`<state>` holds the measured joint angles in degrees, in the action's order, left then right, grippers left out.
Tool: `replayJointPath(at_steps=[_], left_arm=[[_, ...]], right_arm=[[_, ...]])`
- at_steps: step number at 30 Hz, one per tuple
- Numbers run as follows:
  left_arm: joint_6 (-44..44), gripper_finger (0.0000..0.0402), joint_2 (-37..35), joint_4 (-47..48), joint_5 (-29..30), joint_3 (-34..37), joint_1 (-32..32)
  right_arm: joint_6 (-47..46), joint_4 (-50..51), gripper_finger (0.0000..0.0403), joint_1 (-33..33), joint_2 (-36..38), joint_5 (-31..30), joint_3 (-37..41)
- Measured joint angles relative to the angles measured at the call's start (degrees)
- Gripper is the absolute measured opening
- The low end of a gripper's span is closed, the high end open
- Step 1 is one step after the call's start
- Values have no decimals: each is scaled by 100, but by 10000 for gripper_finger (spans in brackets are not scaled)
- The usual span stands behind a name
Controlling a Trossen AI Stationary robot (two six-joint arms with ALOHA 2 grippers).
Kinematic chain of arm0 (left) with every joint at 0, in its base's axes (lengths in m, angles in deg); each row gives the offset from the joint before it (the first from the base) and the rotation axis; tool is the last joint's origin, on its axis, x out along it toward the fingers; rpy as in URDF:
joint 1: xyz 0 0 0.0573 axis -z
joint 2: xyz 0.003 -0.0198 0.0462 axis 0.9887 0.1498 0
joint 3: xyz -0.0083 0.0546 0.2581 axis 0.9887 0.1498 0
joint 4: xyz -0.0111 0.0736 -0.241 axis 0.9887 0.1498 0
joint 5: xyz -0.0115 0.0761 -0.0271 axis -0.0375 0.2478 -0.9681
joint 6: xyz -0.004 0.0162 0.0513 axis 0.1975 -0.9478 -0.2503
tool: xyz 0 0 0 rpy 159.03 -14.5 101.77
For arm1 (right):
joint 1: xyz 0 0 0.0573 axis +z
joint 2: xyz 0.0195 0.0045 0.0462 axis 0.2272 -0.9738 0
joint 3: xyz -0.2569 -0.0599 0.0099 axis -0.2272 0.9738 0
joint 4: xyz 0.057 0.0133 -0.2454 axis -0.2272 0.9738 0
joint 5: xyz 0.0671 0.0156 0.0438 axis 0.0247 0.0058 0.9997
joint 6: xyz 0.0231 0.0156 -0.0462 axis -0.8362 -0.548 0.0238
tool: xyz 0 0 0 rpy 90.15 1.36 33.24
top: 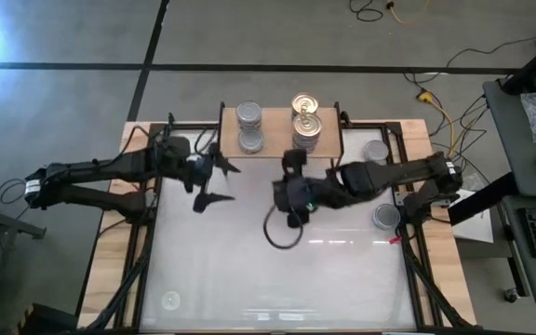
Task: Stack canned seafood by type on shelf
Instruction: Stack the green tuna can on top of the other green tuna can on the shelf
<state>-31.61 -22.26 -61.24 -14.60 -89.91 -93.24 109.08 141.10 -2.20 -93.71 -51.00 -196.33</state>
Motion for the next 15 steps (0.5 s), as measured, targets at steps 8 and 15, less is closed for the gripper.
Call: replayJointPath(at_steps=[8,15], left_arm=[[448,359,34,-69,669,266,942],[1003,359,23,-70,662,728,1731]], right_arm=[[-2802,1343,12,817,51,-6,486],[-6292,3124,12,1386,51,465,1484]])
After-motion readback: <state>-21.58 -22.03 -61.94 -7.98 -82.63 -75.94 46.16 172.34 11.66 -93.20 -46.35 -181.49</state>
